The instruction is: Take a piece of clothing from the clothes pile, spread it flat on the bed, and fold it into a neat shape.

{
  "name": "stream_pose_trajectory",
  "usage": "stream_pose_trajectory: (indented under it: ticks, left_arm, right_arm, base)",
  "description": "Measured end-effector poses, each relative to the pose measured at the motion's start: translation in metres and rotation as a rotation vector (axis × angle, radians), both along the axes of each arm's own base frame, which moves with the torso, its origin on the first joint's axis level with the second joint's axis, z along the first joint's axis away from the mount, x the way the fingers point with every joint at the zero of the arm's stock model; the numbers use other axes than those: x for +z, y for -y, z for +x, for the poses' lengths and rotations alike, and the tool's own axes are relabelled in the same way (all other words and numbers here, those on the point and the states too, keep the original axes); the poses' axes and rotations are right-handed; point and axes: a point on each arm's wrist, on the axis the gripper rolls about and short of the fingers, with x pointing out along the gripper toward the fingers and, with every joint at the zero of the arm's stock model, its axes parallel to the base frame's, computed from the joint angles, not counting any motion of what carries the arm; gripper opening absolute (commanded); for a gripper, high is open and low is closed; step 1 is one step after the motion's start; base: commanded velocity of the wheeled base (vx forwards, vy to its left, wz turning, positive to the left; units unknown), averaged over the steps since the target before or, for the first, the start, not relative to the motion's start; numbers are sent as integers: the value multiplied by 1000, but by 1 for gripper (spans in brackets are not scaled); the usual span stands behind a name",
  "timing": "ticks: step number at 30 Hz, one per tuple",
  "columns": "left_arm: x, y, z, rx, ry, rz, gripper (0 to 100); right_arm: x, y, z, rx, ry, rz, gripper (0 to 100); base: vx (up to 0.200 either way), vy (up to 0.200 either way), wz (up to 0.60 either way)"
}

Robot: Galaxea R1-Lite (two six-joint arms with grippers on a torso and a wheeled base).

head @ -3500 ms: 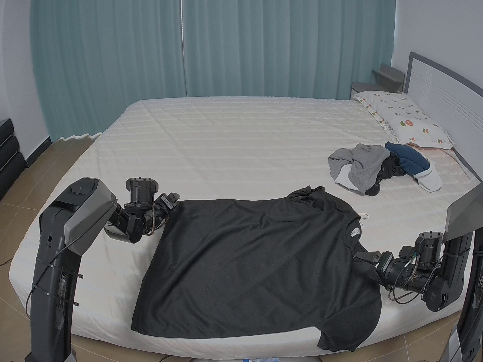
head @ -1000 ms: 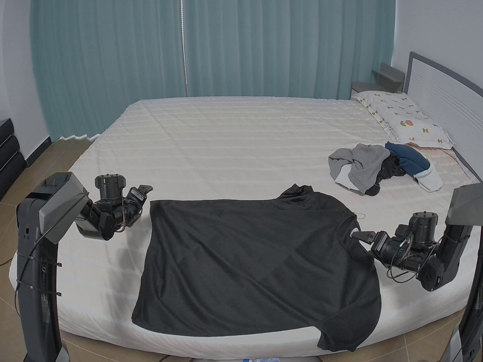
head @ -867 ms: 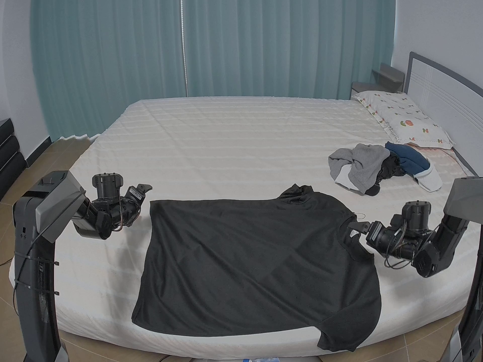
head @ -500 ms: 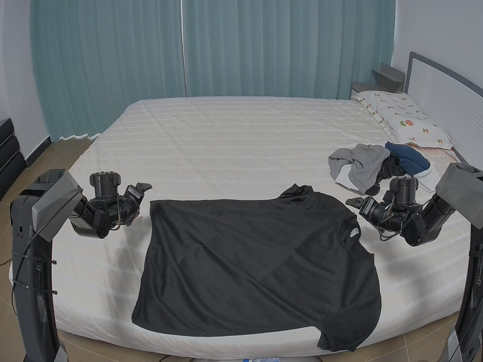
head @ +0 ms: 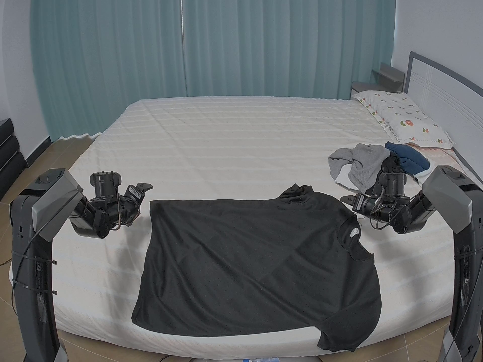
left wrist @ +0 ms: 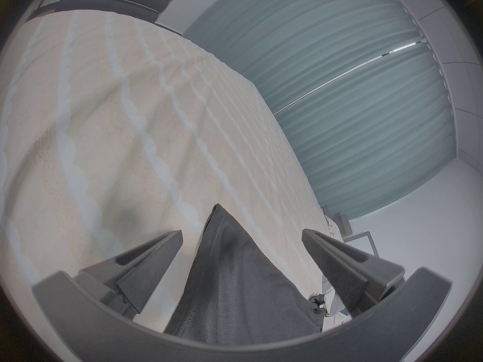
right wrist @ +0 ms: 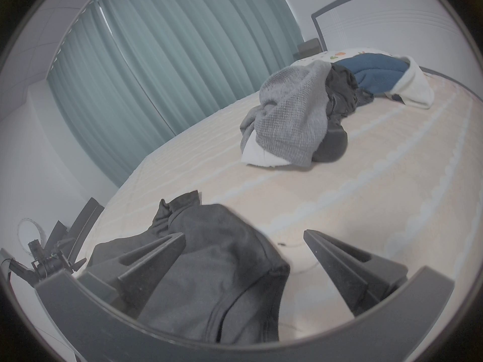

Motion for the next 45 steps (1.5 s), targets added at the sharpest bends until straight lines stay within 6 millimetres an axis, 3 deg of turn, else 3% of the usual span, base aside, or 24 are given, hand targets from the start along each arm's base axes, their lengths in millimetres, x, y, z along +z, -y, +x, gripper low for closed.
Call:
stream_pose_trajectory:
  ticks: [15, 16, 24, 38, 45]
  left_arm:
    - [-1, 1, 0, -10, -23, 15, 100]
    - [-1, 1, 0, -11, -22, 17, 100]
    - [-1, 1, 0, -13, -23, 19, 100]
    - [-2, 1, 0, -13, -24, 20, 100]
    - [-2, 1, 0, -12, -24, 20, 100]
  right_arm:
    - [-20, -15, 28, 29, 1, -10, 100]
    - [-21, -15, 29, 29, 1, -10, 0]
    - [-27, -19, 31, 34, -4, -10, 0]
    - [-18, -19, 39, 11, 46, -15, 0]
    - [-13, -21, 53, -40, 114, -34, 0]
  base:
    - [0, 0, 0]
    - [0, 0, 0]
    - [0, 0, 0]
    - [0, 0, 0]
    - [0, 0, 0]
